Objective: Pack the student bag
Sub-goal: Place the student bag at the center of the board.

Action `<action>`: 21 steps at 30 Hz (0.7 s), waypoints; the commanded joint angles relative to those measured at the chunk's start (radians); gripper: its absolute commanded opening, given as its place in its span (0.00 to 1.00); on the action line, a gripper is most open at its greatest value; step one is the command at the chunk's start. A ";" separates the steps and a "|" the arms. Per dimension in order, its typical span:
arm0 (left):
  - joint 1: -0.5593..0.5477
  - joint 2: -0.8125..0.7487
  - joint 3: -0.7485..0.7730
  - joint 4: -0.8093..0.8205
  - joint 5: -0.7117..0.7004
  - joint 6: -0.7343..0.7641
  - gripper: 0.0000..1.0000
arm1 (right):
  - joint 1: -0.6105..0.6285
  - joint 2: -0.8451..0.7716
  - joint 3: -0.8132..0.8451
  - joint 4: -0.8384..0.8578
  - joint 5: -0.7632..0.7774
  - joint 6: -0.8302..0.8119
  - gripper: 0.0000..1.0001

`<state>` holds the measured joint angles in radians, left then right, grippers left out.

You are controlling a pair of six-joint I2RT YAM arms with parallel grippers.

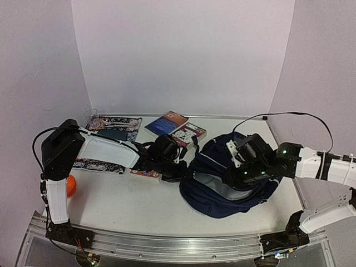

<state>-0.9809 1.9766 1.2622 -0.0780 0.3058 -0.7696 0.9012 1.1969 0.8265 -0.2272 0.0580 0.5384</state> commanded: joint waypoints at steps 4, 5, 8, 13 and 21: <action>-0.096 -0.099 -0.033 0.002 0.022 0.064 0.18 | -0.016 0.046 0.154 -0.026 -0.062 -0.048 0.39; -0.100 -0.111 -0.038 0.003 0.016 0.069 0.21 | -0.016 0.058 0.173 -0.028 -0.084 -0.055 0.43; -0.106 -0.139 -0.059 0.016 -0.001 0.073 0.32 | -0.016 0.097 0.223 -0.038 -0.092 -0.059 0.52; -0.105 -0.192 -0.090 0.031 -0.035 0.089 0.47 | -0.016 0.218 0.312 -0.065 -0.017 -0.056 0.54; 0.007 -0.273 -0.172 0.031 -0.053 0.094 0.53 | -0.016 0.465 0.500 -0.179 0.141 -0.005 0.60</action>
<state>-1.0499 1.7659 1.1297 -0.0677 0.2737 -0.6958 0.8860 1.5835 1.2356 -0.2999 0.0887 0.5032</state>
